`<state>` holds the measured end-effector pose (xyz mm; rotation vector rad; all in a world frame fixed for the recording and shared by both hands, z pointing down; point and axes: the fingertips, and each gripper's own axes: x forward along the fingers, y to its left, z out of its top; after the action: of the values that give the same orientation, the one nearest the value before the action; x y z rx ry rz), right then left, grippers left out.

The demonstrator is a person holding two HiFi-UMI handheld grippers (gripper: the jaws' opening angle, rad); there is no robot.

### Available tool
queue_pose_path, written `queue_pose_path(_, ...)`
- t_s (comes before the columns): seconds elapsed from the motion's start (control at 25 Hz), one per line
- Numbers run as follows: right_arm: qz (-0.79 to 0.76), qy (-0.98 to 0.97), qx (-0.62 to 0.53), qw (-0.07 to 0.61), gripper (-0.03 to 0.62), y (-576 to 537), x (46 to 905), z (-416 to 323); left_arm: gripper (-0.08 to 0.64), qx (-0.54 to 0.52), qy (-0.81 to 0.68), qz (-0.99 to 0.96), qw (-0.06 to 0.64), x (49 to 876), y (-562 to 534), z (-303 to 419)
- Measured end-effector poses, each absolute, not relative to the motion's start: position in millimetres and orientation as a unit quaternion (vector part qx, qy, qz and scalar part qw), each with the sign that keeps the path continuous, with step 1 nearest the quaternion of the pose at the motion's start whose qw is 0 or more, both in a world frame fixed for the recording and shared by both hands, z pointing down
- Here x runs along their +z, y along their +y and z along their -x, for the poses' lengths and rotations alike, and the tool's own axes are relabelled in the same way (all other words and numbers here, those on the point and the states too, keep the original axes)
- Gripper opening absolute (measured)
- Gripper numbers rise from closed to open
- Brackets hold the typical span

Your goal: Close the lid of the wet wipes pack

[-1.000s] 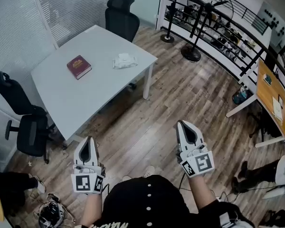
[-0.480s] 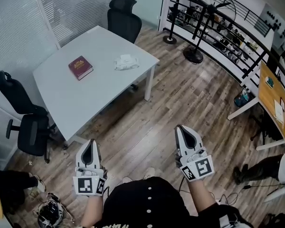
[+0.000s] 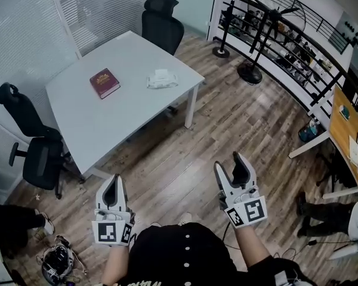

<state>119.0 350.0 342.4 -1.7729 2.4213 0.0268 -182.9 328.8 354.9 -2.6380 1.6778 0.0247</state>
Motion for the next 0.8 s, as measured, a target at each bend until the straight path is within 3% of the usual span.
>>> queue_pose_path(0.8,0.574,0.816,-0.008,0.066,0.232,301.2,359.1,-162.4,0.006,0.004,0.550,0.835,0.000,368.6,291.6,134.7)
